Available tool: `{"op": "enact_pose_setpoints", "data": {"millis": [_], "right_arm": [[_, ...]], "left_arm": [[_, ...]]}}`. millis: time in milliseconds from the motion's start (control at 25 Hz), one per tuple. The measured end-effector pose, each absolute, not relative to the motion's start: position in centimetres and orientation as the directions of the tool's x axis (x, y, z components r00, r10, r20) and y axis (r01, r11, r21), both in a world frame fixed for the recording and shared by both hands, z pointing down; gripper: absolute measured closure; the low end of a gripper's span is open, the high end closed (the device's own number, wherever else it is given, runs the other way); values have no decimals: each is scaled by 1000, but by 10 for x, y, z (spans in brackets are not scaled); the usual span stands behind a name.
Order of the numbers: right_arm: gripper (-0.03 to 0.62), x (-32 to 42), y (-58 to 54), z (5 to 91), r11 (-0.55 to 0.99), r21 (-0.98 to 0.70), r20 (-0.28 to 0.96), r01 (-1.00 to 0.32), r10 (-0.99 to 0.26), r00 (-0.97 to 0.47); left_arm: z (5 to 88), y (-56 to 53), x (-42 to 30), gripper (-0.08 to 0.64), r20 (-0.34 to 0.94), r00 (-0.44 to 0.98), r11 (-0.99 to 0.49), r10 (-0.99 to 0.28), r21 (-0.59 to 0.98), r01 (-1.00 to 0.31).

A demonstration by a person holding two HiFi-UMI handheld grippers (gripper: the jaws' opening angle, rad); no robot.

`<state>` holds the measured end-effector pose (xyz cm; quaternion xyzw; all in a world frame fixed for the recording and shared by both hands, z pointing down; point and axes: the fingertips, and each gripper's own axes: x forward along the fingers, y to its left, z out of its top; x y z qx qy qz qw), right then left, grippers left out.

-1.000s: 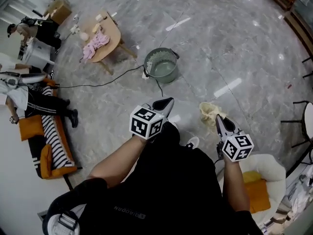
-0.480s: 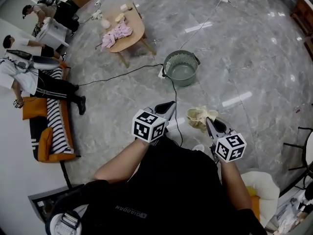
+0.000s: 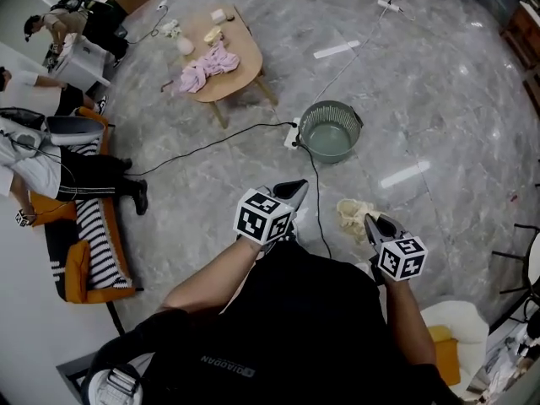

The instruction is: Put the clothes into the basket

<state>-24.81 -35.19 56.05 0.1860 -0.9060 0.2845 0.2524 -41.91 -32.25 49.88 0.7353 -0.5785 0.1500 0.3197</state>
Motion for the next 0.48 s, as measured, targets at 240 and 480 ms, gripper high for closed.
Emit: {"op": "enact_pose_setpoints", "data": {"millis": [240,480], "right_arm": [[552,-307,-374,584,682,-395,627,-615,-290,-723],[552,-362,-403,571,645,-401,609,-651,-344,-715]], "left_arm": [[509,-314,-517,560,604,303,-139,-737,303,-943],[518,-308,-582,560,606,293,-111,-740,319,-941]]}}
